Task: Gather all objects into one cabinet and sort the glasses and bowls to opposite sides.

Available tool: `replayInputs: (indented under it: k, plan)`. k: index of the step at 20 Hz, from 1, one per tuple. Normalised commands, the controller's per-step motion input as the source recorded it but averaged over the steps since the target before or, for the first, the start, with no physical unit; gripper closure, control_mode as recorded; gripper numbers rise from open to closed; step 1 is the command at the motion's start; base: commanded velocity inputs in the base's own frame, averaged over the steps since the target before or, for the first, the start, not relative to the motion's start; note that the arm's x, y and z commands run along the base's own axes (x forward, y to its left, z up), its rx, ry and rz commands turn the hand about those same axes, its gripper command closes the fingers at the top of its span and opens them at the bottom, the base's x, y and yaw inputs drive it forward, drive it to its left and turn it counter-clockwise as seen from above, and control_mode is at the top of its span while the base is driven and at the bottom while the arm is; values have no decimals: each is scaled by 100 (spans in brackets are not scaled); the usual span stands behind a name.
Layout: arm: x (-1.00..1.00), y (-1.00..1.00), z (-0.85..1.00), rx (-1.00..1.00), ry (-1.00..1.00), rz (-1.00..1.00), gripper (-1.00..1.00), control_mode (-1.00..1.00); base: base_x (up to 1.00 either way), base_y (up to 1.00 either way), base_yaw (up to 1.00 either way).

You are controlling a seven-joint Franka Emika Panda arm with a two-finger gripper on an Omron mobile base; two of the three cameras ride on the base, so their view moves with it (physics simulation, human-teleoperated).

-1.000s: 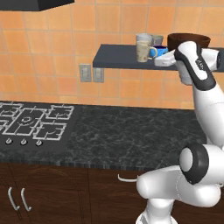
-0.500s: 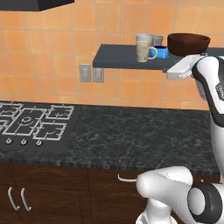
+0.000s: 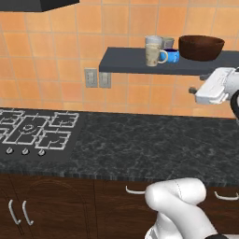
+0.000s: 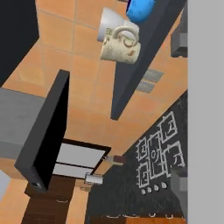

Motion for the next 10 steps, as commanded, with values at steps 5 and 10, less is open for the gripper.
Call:
replayInputs:
  k: [5,10]
  plan:
    - [-100,0,0,-5,-4,0,-100,-100,0,0,0]
    - [-100,0,0,-3,-5,0,-100,-100,0,0,0]
